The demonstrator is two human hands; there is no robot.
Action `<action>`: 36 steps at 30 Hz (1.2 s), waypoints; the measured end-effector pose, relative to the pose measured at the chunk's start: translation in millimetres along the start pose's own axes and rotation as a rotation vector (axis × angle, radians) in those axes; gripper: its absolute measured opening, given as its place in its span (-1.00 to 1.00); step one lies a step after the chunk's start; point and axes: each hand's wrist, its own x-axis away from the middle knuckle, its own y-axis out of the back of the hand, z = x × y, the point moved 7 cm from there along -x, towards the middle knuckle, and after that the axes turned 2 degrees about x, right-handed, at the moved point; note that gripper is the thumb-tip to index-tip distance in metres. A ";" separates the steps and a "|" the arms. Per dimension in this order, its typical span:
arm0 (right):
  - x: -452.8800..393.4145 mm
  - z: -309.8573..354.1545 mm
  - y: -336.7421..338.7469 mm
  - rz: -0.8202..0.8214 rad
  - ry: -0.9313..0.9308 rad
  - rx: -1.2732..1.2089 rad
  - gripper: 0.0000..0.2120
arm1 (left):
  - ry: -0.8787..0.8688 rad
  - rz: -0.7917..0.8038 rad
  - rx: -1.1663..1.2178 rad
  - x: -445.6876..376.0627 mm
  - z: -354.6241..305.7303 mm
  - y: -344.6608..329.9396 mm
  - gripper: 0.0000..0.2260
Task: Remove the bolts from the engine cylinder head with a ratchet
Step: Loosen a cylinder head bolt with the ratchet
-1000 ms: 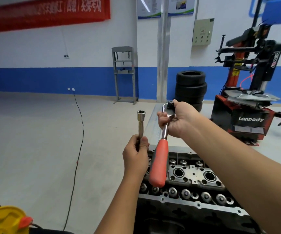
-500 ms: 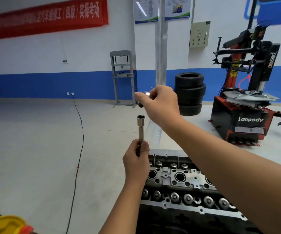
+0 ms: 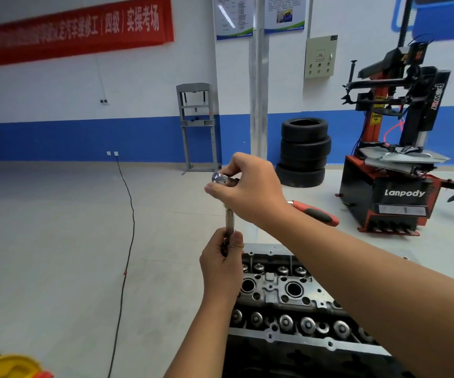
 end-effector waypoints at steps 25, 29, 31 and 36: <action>-5.5 2.0 19.3 -0.162 0.088 0.092 -0.81 | -0.023 -0.043 -0.062 -0.2 3.3 2.4 -0.75; -9.6 8.0 13.8 -0.110 0.127 0.185 -0.80 | -0.013 -0.012 -0.047 1.3 1.4 1.0 -0.68; -8.1 9.9 8.6 -0.080 0.152 0.205 -0.80 | -0.007 -0.011 -0.045 1.3 2.2 2.1 -0.72; -5.9 4.8 12.1 -0.141 0.116 0.109 -0.78 | -0.001 -0.014 -0.047 1.3 -0.3 1.0 -0.79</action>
